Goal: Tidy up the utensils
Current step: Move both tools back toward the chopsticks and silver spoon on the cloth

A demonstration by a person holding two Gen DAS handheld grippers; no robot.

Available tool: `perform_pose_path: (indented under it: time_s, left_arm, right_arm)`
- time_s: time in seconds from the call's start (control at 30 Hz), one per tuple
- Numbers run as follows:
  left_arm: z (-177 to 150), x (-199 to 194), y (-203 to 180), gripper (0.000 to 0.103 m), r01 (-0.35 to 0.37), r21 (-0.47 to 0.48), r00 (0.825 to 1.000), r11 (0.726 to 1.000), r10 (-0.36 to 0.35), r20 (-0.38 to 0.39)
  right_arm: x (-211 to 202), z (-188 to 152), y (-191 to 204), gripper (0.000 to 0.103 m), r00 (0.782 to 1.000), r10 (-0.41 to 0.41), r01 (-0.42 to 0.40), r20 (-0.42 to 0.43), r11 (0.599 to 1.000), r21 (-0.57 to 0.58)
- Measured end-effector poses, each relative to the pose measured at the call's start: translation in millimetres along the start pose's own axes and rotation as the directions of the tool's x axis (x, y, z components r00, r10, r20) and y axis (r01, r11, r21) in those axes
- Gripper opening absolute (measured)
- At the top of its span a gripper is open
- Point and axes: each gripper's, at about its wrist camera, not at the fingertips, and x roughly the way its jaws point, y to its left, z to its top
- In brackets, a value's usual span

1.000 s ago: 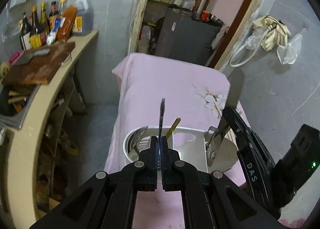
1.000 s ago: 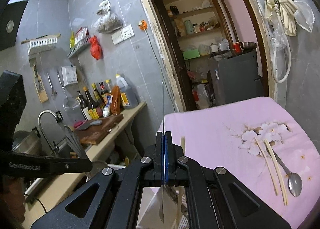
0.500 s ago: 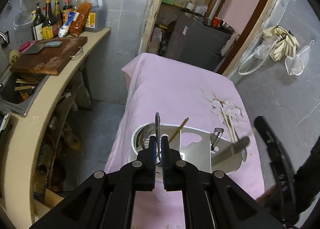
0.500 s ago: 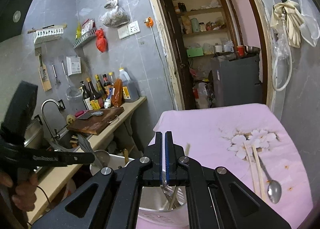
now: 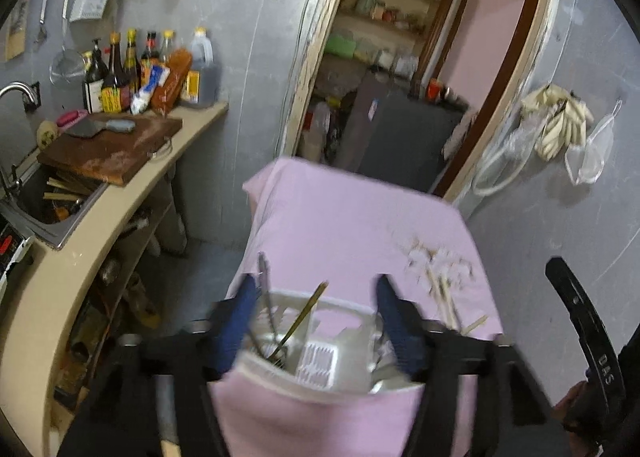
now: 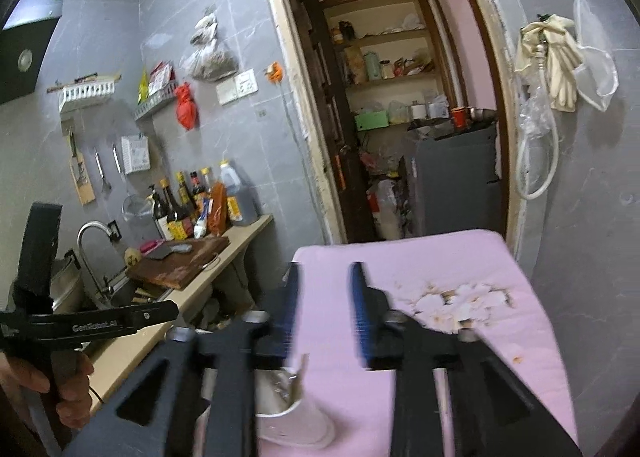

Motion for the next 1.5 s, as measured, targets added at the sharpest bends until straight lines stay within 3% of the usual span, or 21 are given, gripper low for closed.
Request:
perform_pose_path:
  time_s: [0.1, 0.17, 0.23, 0.27, 0.5, 0.97, 1.27, 1.5]
  left_arm:
    - [-1.1, -3.6, -18.1, 0.077, 0.006, 0.013, 0.998, 1.000, -0.007, 0.057]
    - [-2.8, -5.1, -33.7, 0.085, 0.008, 0.025, 0.996, 1.000, -0.010, 0.091]
    - [-7.1, -6.7, -54.1, 0.093, 0.005, 0.044, 0.991, 0.999, -0.011, 0.133]
    - [-8.3, -7.7, -60.1, 0.095, 0.005, 0.050, 0.989, 0.999, -0.012, 0.144]
    - [-24.4, -0.9, -120.3, 0.098, 0.017, 0.119, 0.982, 0.993, -0.039, 0.183]
    - [-57.8, 36.6, -201.5, 0.100, -0.016, 0.171, 0.986, 0.985, -0.013, 0.166]
    - [-64.2, 85.6, -220.2, 0.100, -0.036, 0.191, 0.998, 0.981, 0.025, 0.059]
    - [-66.3, 125.7, -223.8, 0.100, -0.074, 0.180, 0.996, 0.981, 0.081, -0.033]
  right_arm:
    - [-8.2, 8.5, -17.6, 0.036, 1.000, -0.024, 0.024, 0.009, 1.000, -0.006]
    - [-15.5, 14.3, -30.6, 0.042, 0.999, -0.038, 0.038, 0.019, 0.999, -0.005]
    - [-23.7, 19.9, -43.4, 0.060, 0.998, -0.054, 0.054, 0.041, 0.998, -0.008]
    - [-28.1, 22.5, -50.2, 0.063, 0.997, -0.062, 0.063, 0.053, 0.998, -0.010]
    - [-52.6, 35.7, -96.6, 0.083, 0.987, -0.127, 0.132, 0.094, 0.990, -0.049]
    - [-44.6, 26.8, -190.9, 0.086, 0.989, -0.146, 0.146, 0.010, 0.989, -0.038]
    - [-7.9, -1.4, -246.6, 0.086, 0.990, -0.113, 0.114, -0.086, 0.993, 0.007]
    - [35.2, -36.2, -276.9, 0.086, 0.977, -0.067, 0.084, -0.201, 0.994, 0.075]
